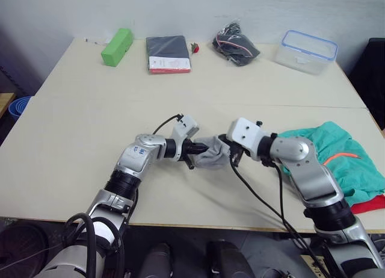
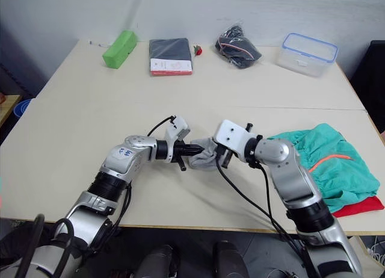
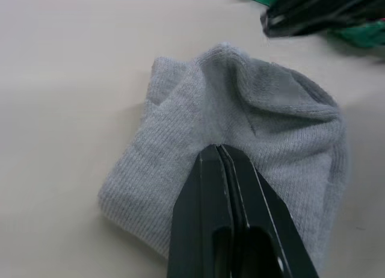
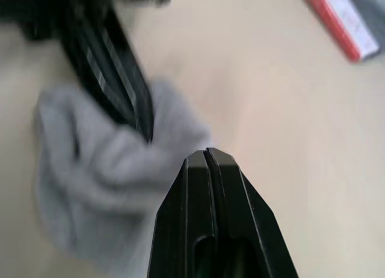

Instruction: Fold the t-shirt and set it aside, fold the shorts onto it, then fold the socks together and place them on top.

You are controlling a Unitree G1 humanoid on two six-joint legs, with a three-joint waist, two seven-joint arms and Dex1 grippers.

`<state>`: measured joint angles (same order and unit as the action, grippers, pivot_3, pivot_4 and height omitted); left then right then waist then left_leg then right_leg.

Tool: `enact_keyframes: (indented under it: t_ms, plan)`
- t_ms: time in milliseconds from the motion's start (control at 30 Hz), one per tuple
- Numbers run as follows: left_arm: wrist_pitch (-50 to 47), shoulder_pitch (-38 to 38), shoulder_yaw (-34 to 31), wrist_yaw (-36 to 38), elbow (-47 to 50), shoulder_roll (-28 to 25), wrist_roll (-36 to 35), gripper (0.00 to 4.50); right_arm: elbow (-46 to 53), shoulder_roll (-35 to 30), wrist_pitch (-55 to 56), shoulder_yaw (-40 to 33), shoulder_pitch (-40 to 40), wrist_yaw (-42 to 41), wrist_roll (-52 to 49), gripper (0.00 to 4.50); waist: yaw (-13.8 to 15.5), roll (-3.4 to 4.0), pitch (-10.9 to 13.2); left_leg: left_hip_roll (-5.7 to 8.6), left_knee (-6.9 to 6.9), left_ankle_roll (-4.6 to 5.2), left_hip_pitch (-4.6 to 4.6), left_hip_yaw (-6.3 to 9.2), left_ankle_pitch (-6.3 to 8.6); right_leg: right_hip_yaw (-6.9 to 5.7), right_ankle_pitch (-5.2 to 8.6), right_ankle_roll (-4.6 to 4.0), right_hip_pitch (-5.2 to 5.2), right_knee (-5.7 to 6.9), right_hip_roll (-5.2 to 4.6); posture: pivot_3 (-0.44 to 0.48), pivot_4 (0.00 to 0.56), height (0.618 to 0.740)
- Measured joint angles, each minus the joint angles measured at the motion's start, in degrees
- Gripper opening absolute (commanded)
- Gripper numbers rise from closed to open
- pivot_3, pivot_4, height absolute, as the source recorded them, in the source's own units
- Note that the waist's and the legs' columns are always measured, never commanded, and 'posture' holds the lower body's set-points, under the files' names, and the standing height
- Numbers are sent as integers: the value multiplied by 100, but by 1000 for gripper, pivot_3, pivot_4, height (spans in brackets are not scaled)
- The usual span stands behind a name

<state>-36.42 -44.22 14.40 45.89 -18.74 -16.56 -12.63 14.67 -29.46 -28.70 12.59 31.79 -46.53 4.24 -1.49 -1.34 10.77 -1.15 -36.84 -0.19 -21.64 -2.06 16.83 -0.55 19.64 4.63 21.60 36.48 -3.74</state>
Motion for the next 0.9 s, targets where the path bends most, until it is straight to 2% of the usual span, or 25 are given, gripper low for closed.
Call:
enact_keyframes:
  t_ms: [200, 400, 767, 900]
  plan:
    - [24, 5, 12, 10, 18, 16, 31, 26, 88, 328, -256, 522, 24, 49, -65, 0, 9, 0, 0, 4, -8, 2, -9, 0, 3, -1, 0, 0, 1, -3, -4, 0, 150, 740]
    - [25, 71, -32, 1, 64, -7, 57, 26, -409, -111, 175, 858, -140, 244, 513, 0, 2, 0, 0, 11, -15, 8, -10, -1, 6, -1, -1, 1, 0, -4, -11, 0, 150, 740]
    - [39, 113, -55, 7, 80, -53, 59, 26, -338, -917, 333, 295, -612, 51, 434, 0, 25, -1, 0, 13, -19, 17, -10, 2, 1, -3, -4, 8, -5, -2, -14, 0, 150, 740]
    - [40, 113, -100, 9, 74, -98, 67, 26, -343, -856, 107, 79, -500, 42, 263, 0, -11, 2, 2, 11, -15, 12, -9, 2, -4, -5, -4, 8, -1, 2, -13, 0, 150, 740]
